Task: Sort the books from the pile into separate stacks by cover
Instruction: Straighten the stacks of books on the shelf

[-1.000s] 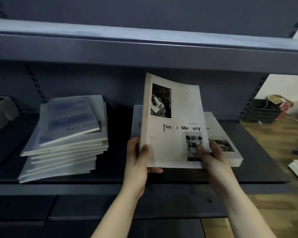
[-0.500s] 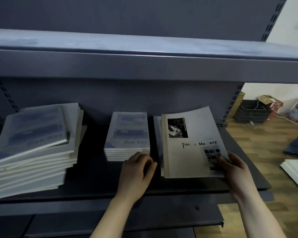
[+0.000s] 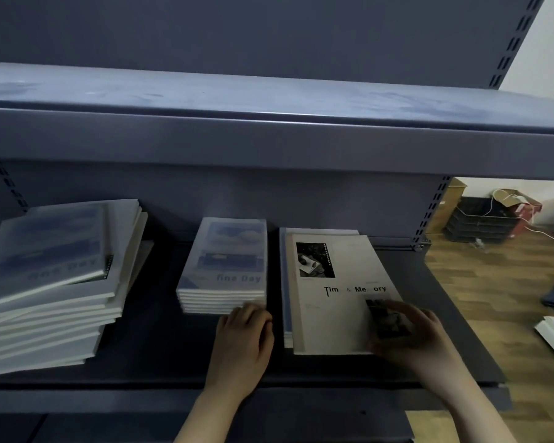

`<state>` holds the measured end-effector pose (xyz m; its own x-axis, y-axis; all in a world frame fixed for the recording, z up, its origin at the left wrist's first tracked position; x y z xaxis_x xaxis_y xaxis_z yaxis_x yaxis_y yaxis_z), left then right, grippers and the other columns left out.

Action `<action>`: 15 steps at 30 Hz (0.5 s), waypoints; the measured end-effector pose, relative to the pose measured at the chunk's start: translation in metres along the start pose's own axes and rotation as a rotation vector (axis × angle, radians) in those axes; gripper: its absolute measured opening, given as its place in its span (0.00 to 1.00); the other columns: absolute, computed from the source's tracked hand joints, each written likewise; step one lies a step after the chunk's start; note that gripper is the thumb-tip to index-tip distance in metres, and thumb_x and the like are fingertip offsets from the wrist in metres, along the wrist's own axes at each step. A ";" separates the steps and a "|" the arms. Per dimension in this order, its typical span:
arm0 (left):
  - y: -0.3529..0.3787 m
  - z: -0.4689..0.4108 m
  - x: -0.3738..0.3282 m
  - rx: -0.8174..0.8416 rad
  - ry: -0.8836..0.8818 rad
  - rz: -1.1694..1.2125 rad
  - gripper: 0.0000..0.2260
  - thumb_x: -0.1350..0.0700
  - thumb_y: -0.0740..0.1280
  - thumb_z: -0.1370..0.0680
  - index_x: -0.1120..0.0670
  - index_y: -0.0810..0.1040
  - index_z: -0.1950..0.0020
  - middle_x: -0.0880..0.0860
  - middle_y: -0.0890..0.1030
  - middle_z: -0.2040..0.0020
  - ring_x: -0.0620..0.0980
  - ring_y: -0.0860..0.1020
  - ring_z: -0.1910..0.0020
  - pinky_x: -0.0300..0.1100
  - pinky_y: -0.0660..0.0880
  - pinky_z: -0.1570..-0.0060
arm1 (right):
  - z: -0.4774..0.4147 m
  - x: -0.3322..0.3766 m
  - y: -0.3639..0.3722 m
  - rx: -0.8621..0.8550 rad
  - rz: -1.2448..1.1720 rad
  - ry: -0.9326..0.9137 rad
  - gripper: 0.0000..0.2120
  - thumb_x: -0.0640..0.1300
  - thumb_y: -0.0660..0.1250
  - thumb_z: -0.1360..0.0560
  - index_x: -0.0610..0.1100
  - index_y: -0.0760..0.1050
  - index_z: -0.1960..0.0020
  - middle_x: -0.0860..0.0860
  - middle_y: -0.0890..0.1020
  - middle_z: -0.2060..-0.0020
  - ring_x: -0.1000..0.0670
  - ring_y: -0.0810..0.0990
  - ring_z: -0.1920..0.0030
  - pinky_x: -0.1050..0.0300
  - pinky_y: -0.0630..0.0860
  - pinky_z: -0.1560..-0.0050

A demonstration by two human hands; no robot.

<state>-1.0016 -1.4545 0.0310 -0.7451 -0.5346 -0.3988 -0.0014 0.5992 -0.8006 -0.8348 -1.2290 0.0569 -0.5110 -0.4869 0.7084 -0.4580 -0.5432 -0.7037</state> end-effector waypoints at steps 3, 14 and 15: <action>0.002 0.000 0.001 -0.005 -0.007 -0.015 0.11 0.50 0.53 0.23 0.48 0.74 0.55 0.44 0.74 0.54 0.45 0.72 0.57 0.43 0.70 0.57 | 0.001 0.003 0.001 -0.016 0.085 -0.059 0.38 0.60 0.77 0.45 0.59 0.71 0.36 0.53 0.67 0.38 0.46 0.65 0.35 0.51 0.69 0.39; 0.000 0.003 0.002 0.002 -0.061 -0.069 0.10 0.50 0.53 0.26 0.47 0.73 0.56 0.43 0.72 0.55 0.44 0.71 0.58 0.38 0.66 0.55 | -0.013 0.035 0.009 0.014 0.194 -0.244 0.35 0.56 0.73 0.33 0.47 0.68 0.30 0.51 0.65 0.29 0.49 0.66 0.30 0.57 0.67 0.37; 0.000 0.003 0.002 0.002 -0.067 -0.070 0.10 0.50 0.53 0.26 0.47 0.73 0.56 0.43 0.72 0.55 0.44 0.71 0.57 0.38 0.66 0.55 | -0.013 0.038 0.009 0.013 0.187 -0.262 0.34 0.56 0.73 0.32 0.47 0.68 0.30 0.51 0.65 0.29 0.49 0.67 0.31 0.58 0.67 0.38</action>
<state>-1.0014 -1.4574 0.0290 -0.6972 -0.6138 -0.3704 -0.0504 0.5574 -0.8287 -0.8679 -1.2437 0.0767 -0.3797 -0.7381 0.5576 -0.3638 -0.4350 -0.8236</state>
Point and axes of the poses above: each hand's wrist, its own z-axis away from the middle knuckle, its own y-axis out of the palm, x = y × z, the point moved 8 cm from there along -z, towards the middle knuckle
